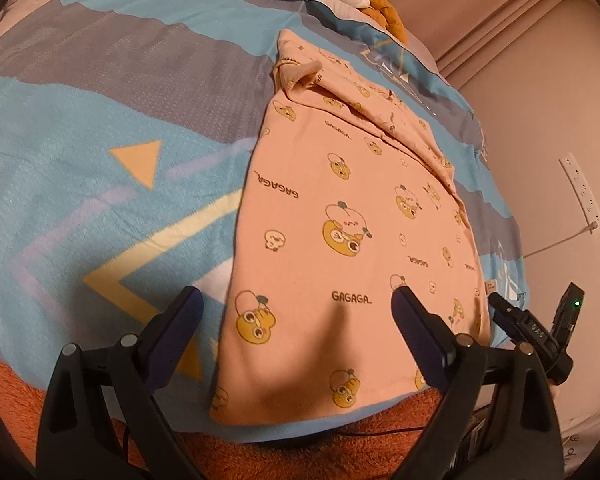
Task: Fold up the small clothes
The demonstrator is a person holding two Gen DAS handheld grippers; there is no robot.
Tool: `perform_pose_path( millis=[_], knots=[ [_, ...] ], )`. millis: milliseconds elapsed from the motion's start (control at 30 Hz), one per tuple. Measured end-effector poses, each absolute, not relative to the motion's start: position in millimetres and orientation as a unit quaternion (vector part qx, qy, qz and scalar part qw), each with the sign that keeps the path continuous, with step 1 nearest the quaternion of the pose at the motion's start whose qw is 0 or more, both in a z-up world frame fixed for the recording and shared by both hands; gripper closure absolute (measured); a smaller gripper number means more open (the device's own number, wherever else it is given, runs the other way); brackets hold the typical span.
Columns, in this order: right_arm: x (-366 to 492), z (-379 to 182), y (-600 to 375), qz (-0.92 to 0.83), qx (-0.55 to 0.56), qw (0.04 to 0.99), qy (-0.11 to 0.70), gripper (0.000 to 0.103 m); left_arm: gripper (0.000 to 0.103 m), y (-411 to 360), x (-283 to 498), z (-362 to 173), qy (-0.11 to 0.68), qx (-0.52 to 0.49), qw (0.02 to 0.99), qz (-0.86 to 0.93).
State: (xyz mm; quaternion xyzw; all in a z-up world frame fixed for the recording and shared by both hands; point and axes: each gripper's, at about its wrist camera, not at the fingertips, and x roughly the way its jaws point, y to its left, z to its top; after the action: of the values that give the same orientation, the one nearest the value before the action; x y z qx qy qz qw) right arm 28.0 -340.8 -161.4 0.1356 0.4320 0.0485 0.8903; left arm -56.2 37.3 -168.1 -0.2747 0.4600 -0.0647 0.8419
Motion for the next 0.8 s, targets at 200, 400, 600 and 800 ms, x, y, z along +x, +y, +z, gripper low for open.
perform_pose_path(
  millis=[200,400,600,800],
  knots=[
    [24,-166,-341,0.052,0.14,0.884,0.443,0.018,0.015,38,-57,-172,0.461,-0.304,0.828,-0.092],
    [23,-166,-334,0.07,0.138,0.879,0.451,0.024,0.021,32,-55,-173,0.461,-0.304,0.827,-0.107],
    [26,-166,-324,0.099,0.14,0.873,0.457,0.036,0.04,28,-51,-175,0.463,-0.306,0.824,-0.116],
    [28,-167,-317,0.102,0.134,0.873,0.457,0.043,0.074,26,-45,-177,0.467,-0.298,0.826,-0.106]
  ],
)
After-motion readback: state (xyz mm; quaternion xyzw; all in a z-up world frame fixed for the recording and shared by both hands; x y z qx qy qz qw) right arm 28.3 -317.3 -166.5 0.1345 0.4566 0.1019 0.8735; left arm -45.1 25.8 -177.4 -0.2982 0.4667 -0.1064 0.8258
